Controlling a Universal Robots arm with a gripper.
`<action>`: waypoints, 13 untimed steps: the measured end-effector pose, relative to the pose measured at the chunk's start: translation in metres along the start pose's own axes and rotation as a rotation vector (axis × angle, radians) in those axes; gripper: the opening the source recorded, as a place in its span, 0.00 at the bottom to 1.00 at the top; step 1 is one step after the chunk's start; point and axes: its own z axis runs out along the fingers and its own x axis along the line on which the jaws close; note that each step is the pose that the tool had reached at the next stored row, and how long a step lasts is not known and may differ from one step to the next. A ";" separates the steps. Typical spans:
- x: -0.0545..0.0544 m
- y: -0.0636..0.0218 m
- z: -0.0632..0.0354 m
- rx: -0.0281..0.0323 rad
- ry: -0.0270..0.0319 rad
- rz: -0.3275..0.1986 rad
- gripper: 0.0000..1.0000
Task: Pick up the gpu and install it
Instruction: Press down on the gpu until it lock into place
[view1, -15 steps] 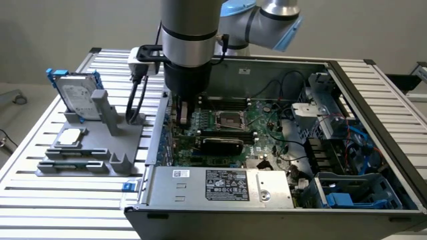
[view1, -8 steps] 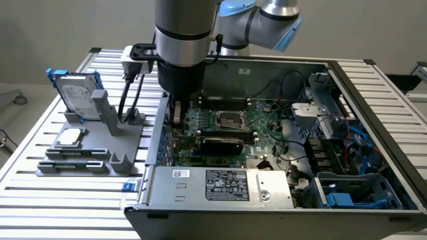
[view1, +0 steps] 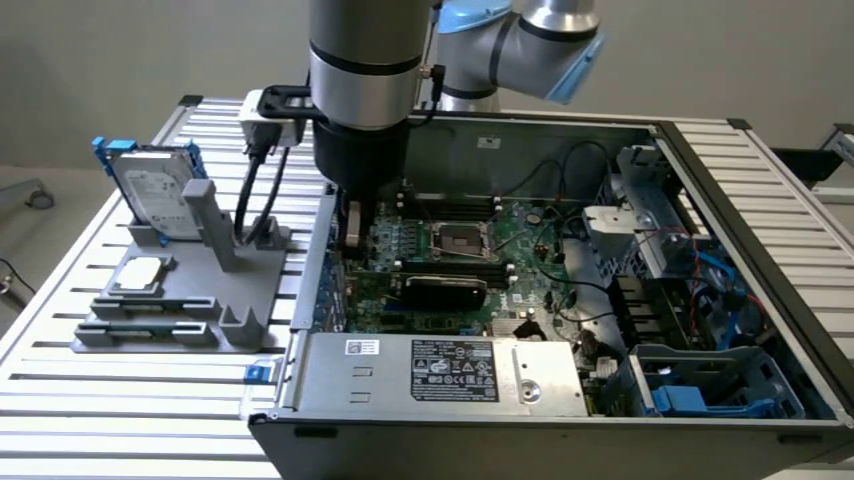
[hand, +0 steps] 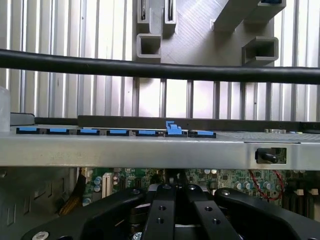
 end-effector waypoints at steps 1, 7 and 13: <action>0.000 0.0002 -0.0006 -0.0018 0.0013 -0.001 0.11; 0.000 0.0012 -0.0094 -0.0054 0.0257 -0.008 0.11; -0.001 0.0014 -0.0113 -0.0074 0.0799 -0.021 0.11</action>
